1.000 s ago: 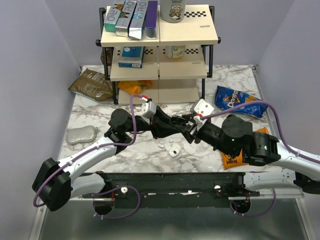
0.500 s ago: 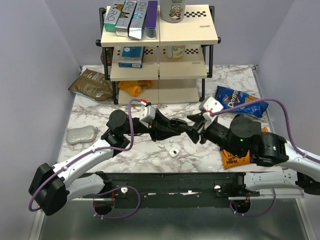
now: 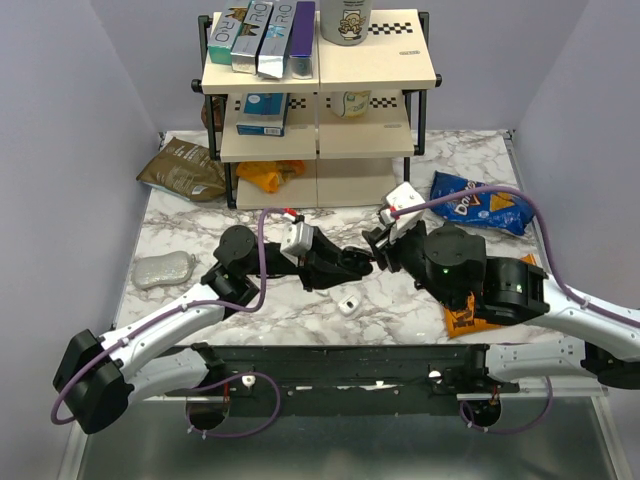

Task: Insert the wireless bluetooth earbuds into the charging case
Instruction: Close the charging case.

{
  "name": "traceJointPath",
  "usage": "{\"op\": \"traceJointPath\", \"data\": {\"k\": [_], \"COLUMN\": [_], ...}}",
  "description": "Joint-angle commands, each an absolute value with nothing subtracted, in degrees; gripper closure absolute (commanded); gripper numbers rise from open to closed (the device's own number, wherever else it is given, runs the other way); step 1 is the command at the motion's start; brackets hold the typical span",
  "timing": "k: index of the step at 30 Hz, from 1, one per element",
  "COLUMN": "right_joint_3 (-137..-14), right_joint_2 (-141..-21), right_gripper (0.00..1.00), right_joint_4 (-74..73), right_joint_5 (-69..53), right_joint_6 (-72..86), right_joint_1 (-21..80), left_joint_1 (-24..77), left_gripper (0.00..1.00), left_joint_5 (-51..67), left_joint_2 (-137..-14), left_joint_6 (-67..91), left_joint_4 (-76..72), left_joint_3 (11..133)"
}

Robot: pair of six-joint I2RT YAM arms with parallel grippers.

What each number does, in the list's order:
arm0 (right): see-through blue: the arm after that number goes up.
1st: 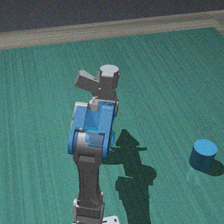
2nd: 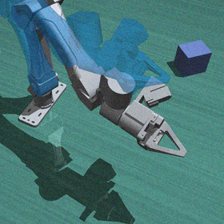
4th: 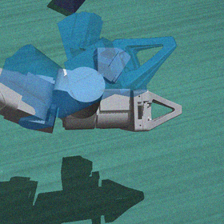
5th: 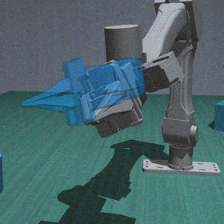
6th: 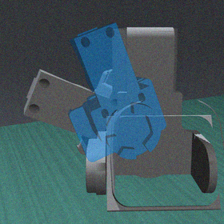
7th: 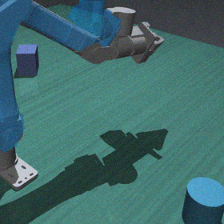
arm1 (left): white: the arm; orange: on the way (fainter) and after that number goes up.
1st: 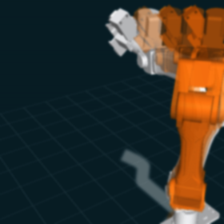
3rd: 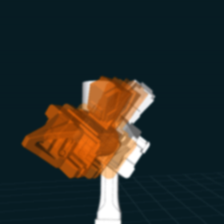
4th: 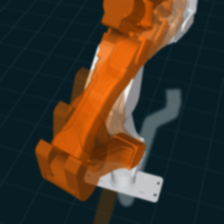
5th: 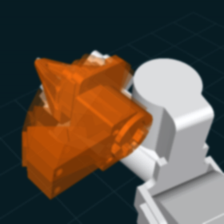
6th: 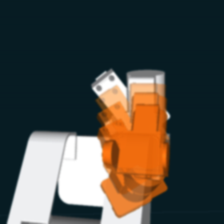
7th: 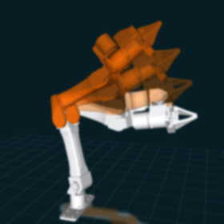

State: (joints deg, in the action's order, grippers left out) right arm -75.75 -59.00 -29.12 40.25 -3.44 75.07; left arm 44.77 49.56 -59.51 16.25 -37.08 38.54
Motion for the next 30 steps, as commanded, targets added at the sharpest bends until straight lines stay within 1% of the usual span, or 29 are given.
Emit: {"op": "traceJointPath", "data": {"k": [1, 12, 22, 25, 27, 28, 29, 30], "right_joint_3": [-76.5, -76.7, -76.4, -76.2, -76.0, -75.5, -75.2, -74.9], "right_joint_2": [-59.1, -59.8, -59.4, -59.2, -58.3, -56.8, -55.8, -54.9], "right_gripper": [0.5, 0.5, 0.5, 0.5, 0.48, 0.46, 0.46, 0.46], "right_joint_4": [-33.0, -34.5, -34.6, -34.5, -33.8, -32.2, -31.3, -30.6], "right_joint_5": [39.2, 31.3, 30.0, 31.1, 36.4, 39.3, 45.0, 46.8], "right_joint_6": [-2.7, -2.3, -2.0, -1.4, -0.1, -0.1, 1.5, 1.8], "right_joint_1": [74.5, 74.5, 74.5, 74.5, 74.5, 74.5, 74.4, 74.1], "left_joint_1": [45.5, 45.9, 45.9, 45.8, 45.8, 45.8, 45.7, 45.6], "left_gripper": [1.0, 1.0, 1.0, 1.0, 1.0, 1.0, 1.0, 1.0], "left_joint_5": [48.5, 46.9, 45.4, 44.8, 43.7, 42.4, 37.8, 35.4], "left_joint_2": [-57.6, -56.8, -56.4, -56.5, -56.5, -56.4, -56.6, -56.9], "left_joint_6": [14.0, 13.1, 12.0, 12.0, 12.3, 12.1, 11.7, 12.1], "left_joint_4": [-37.8, -37.6, -36.7, -36.2, -35.4, -32.5, -30.7, -28.6], "left_joint_3": [38.1, 37.7, 37.7, 37.8, 37.8, 38.0, 38.1, 38.2]}}
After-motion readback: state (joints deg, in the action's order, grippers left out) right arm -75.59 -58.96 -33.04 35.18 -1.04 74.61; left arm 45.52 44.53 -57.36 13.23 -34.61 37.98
